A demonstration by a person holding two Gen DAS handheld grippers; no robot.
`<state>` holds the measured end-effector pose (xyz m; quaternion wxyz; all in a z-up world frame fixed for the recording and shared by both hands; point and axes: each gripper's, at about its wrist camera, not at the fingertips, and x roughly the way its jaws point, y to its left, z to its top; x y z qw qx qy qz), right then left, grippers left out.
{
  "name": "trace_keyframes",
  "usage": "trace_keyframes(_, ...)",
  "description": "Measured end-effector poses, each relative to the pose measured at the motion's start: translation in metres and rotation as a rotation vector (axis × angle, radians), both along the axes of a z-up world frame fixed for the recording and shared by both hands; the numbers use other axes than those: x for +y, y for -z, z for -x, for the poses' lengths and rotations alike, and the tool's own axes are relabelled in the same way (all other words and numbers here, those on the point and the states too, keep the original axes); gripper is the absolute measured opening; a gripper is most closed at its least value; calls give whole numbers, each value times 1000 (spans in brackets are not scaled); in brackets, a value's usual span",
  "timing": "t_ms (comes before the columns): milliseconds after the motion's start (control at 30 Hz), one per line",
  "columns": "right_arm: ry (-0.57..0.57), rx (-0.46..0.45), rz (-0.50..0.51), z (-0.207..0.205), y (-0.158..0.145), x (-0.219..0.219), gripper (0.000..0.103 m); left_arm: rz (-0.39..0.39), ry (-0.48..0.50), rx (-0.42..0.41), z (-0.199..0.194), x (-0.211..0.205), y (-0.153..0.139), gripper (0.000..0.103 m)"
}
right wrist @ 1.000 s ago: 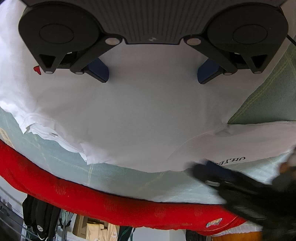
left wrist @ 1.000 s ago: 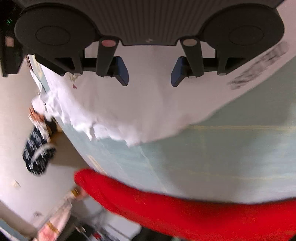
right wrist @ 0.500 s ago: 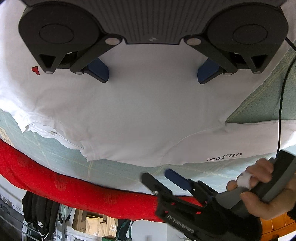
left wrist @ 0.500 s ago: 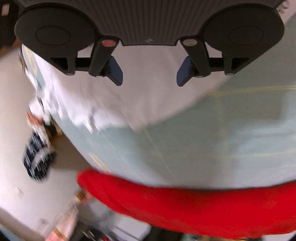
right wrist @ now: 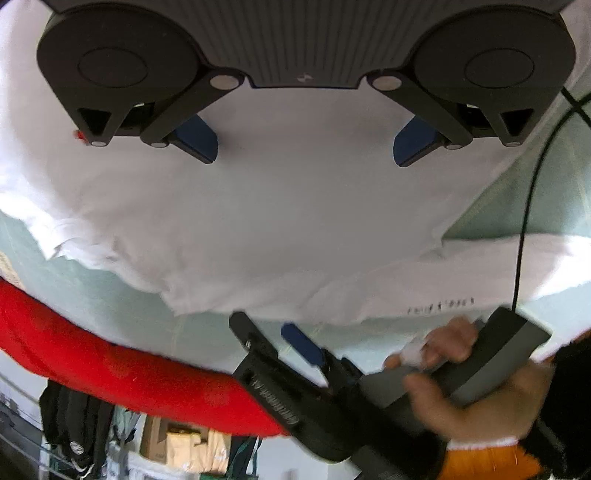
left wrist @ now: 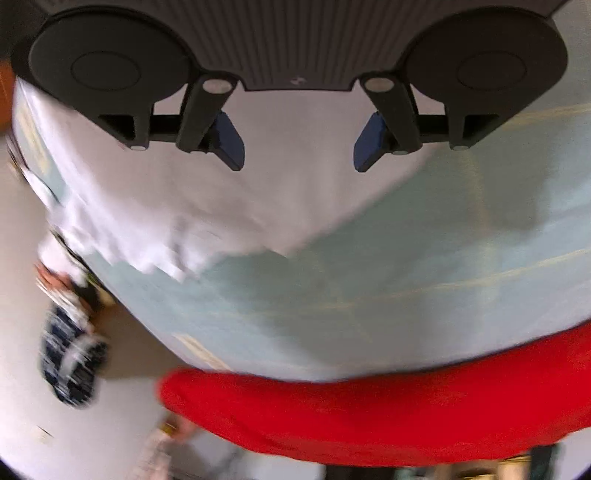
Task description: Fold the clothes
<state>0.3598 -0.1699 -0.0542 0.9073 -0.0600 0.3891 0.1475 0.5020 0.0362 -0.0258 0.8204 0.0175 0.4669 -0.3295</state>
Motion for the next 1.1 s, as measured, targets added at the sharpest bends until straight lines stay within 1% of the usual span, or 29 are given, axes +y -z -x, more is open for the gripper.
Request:
trace_keyframes(100, 16, -2, 31, 10, -4, -18, 103, -50, 43, 17, 2, -14, 17, 67)
trace_keyframes(133, 20, 4, 45, 14, -4, -24, 103, -55, 27, 6, -2, -15, 21, 67)
trace_keyframes(167, 23, 14, 48, 15, -4, -31, 103, -54, -7, -18, -8, -15, 24, 67)
trace_keyframes(200, 27, 26, 45, 17, -2, -38, 103, -41, -59, -12, -13, -10, 22, 66)
trace_keyframes(233, 40, 41, 39, 18, -2, -46, 103, -19, -122, 12, -18, -3, 17, 61)
trace_keyframes(267, 56, 58, 31, 20, -2, -53, 103, 2, -185, 37, -23, 5, 13, 61)
trace_keyframes(300, 71, 67, 22, 22, -3, -60, 103, 22, -223, 38, -21, 13, 3, 61)
trace_keyframes(333, 86, 73, 13, 24, -5, -67, 103, 41, -243, 25, -16, 21, -9, 63)
trace_keyframes(367, 96, 74, 5, 26, -7, -74, 103, 44, -252, 5, -8, 28, -20, 64)
trace_keyframes(433, 110, 75, 1, 28, -9, -83, 103, 17, -261, -41, 12, 42, -42, 67)
trace_keyframes(467, 116, 75, -1, 29, -10, -87, 103, -13, -270, -59, 24, 48, -51, 67)
trace_keyframes(533, 121, 93, -19, 28, -9, -94, 103, -98, -287, -78, 48, 58, -60, 67)
trace_keyframes(600, 119, 114, -37, 28, -7, -99, 103, -174, -318, -62, 71, 69, -51, 67)
trace_keyframes(667, 93, 128, -40, 26, -5, -101, 103, -245, -353, -38, 93, 80, -39, 67)
trace_keyframes(733, 60, 135, -23, 26, -3, -101, 103, -274, -404, -10, 109, 89, -21, 66)
trace_keyframes(800, 32, 143, -5, 26, 0, -101, 103, -257, -463, -10, 118, 99, -3, 66)
trace_keyframes(933, 11, 158, 26, 28, 3, -98, 103, -163, -578, -26, 114, 125, 19, 68)
trace_keyframes(1033, 21, 175, 47, 25, 4, -94, 103, -172, -652, -41, 108, 149, 22, 68)
trace_keyframes(1067, 31, 180, 50, 24, 4, -93, 103, -165, -656, -43, 106, 151, 20, 68)
trace_keyframes(1100, 43, 185, 50, 24, 4, -92, 103, -150, -646, -44, 105, 150, 18, 62)
